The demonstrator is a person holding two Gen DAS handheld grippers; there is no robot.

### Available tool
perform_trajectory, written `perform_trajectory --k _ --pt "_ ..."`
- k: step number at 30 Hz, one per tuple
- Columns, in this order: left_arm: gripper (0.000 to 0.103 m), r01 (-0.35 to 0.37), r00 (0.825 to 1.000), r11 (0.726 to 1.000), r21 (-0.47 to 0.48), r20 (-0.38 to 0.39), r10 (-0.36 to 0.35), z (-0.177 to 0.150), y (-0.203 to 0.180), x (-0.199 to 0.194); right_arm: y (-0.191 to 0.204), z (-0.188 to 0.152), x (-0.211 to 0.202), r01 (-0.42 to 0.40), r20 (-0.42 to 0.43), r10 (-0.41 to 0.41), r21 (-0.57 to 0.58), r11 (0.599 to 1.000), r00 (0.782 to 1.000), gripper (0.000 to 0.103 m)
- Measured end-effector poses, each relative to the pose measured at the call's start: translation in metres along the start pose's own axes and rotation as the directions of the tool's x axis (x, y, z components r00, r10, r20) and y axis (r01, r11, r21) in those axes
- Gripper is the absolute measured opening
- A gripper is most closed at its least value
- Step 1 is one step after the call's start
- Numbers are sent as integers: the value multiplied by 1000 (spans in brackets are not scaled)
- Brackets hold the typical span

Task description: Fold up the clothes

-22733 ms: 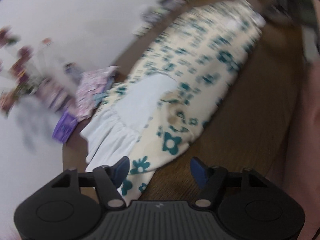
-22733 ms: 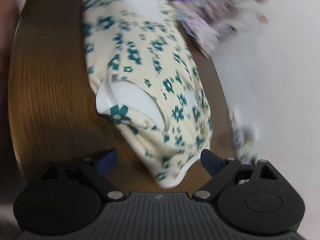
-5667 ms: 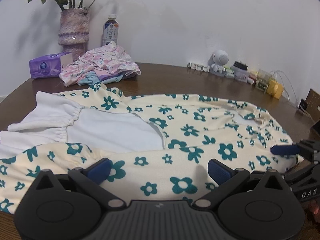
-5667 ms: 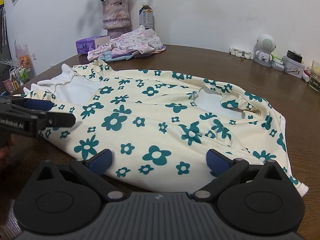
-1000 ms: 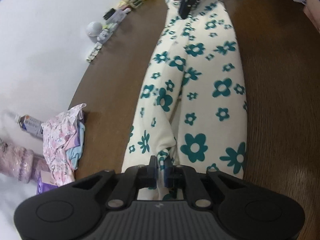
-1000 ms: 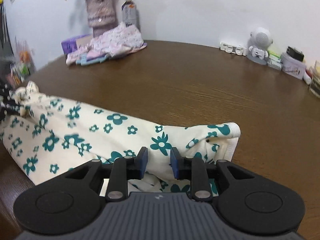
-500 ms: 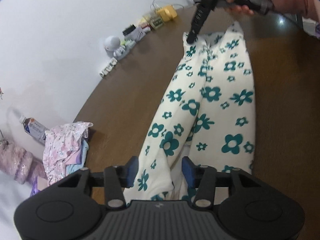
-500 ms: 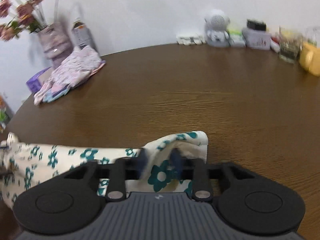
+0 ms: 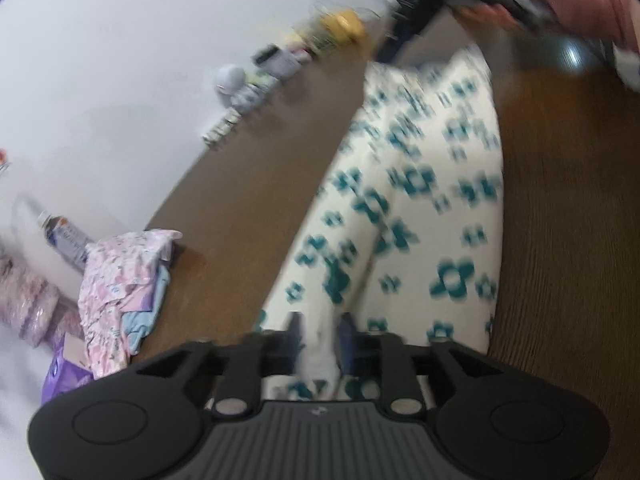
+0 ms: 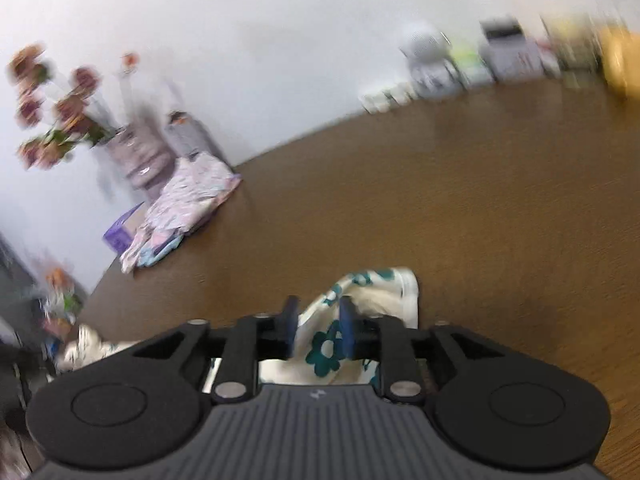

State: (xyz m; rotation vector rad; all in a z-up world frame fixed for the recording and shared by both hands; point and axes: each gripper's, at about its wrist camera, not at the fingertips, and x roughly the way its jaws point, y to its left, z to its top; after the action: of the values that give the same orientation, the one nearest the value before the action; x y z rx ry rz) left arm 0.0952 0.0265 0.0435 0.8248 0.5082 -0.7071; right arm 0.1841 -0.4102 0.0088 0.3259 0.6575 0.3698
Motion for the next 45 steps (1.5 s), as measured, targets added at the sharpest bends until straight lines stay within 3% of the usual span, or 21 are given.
perform_trajectory --k 2,4,7,9,11,15,18,19,20,22,24,27,33,36,38,39,40,41,42,44,45 --pt "50 -5 999 997 -75 46 9 13 6 -11 14 0 -10 65 -4 -67 -196 978 998 27" --pt "53 21 995 991 -134 97 -8 35 7 -14 28 -3 -15 122 -7 -135 -394 911 991 32" --pt "54 73 989 980 -185 141 -47 80 -5 4 46 -9 -13 162 8 -206 -644 748 979 34" --pt "54 121 985 971 -208 147 -91 112 -20 28 55 -12 -7 148 11 -217 -767 625 976 37" --pt "54 167 981 956 -242 133 -138 144 -39 56 65 -16 -3 117 6 -212 -848 517 977 40" --pt "54 176 984 942 -285 78 -161 195 -80 111 69 -22 7 88 6 -223 -928 361 975 44" --pt "53 138 990 937 -320 28 -137 214 -94 143 64 -20 12 57 -16 -206 -938 343 978 44" --pt "47 119 992 936 -330 10 -123 218 -96 152 60 -19 11 44 -26 -196 -938 344 980 44" --pt "29 109 993 934 -341 -6 -118 219 -97 159 57 -19 11 31 -36 -187 -938 344 982 44" --pt "8 115 991 927 -356 -26 -133 217 -95 166 54 -16 10 1 -56 -158 -940 341 986 44" --pt "5 106 992 931 -349 -27 -123 215 -94 165 51 -13 8 -28 -76 -130 -941 336 989 44" --pt "5 98 994 946 -309 -9 -106 214 -96 155 51 -6 11 -80 -113 -87 -944 319 990 44" --pt "4 39 999 989 -145 -8 -40 218 -112 143 60 -2 31 -186 -201 -54 -962 201 978 51" --pt "3 1 1000 999 -48 3 -1 221 -123 139 63 2 39 -241 -251 -27 -951 194 968 51" --pt "3 -15 1000 1000 -3 4 15 220 -129 138 64 -1 43 -254 -261 -24 -953 168 965 50" --pt "4 -20 1000 1000 5 6 20 219 -131 137 64 -4 42 -258 -265 -18 -952 164 964 42" --pt "7 -24 1000 1000 6 11 24 217 -131 137 64 -5 40 -265 -270 -9 -948 174 963 23" --pt "15 -27 1000 1000 6 11 26 217 -132 138 63 -6 39 -271 -276 0 -944 185 961 15" --pt "19 -28 1000 1000 5 10 28 216 -132 140 62 -9 36 -240 -243 12 -952 190 970 13" --pt "40 -32 999 999 4 7 32 216 -133 144 59 -16 30 -184 -181 31 -963 198 983 10" --pt "40 -33 999 999 4 6 33 216 -133 146 58 -20 27 -160 -155 40 -967 200 987 9"
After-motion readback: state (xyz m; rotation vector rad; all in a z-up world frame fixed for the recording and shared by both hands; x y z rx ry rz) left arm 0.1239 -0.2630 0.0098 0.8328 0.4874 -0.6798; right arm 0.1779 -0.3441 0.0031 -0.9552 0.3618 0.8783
